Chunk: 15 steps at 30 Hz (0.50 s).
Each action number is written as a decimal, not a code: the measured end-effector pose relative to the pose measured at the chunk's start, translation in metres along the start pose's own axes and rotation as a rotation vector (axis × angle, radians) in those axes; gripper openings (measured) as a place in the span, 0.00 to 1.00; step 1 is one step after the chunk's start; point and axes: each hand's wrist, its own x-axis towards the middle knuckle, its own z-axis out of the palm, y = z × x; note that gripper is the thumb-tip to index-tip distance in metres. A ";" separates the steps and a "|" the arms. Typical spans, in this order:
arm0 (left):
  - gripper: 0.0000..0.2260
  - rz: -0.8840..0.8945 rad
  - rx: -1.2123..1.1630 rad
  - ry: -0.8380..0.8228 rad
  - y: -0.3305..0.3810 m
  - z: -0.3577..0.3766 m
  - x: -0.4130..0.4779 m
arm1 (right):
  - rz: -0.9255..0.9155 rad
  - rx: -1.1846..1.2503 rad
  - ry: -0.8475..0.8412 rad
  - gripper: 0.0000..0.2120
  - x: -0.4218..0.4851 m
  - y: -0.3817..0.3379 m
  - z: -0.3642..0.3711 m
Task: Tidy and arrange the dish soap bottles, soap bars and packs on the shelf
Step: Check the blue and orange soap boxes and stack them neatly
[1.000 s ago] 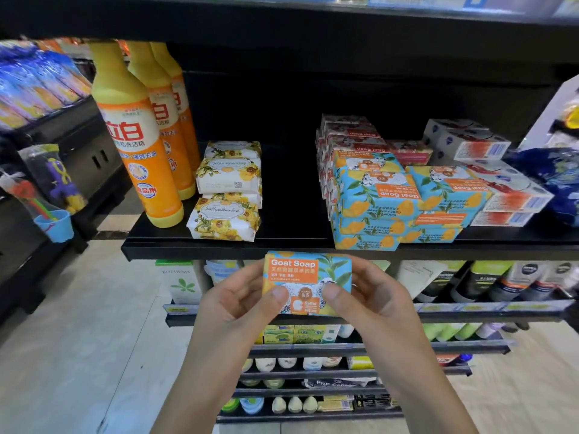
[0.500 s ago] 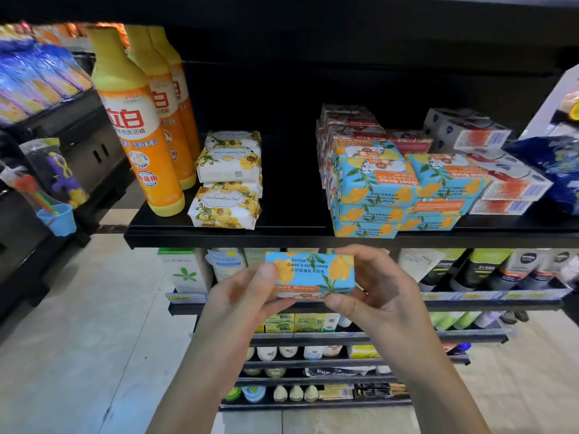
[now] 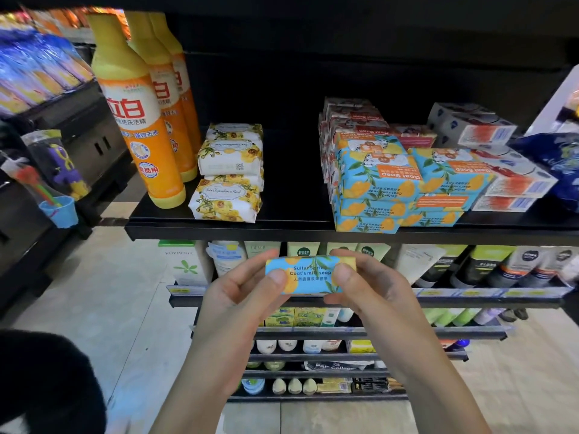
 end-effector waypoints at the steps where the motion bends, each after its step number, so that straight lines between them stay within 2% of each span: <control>1: 0.28 0.007 0.005 0.001 -0.002 -0.001 0.001 | 0.008 0.012 -0.002 0.30 0.001 0.001 0.000; 6: 0.30 0.026 0.026 0.014 -0.003 -0.003 0.000 | 0.025 0.069 -0.021 0.30 0.004 0.006 0.001; 12: 0.25 0.042 0.049 -0.008 0.000 -0.004 -0.001 | -0.030 0.172 -0.061 0.39 0.006 0.007 0.003; 15: 0.25 0.035 0.084 0.007 0.001 -0.006 -0.001 | -0.082 0.167 -0.100 0.33 0.008 0.007 0.002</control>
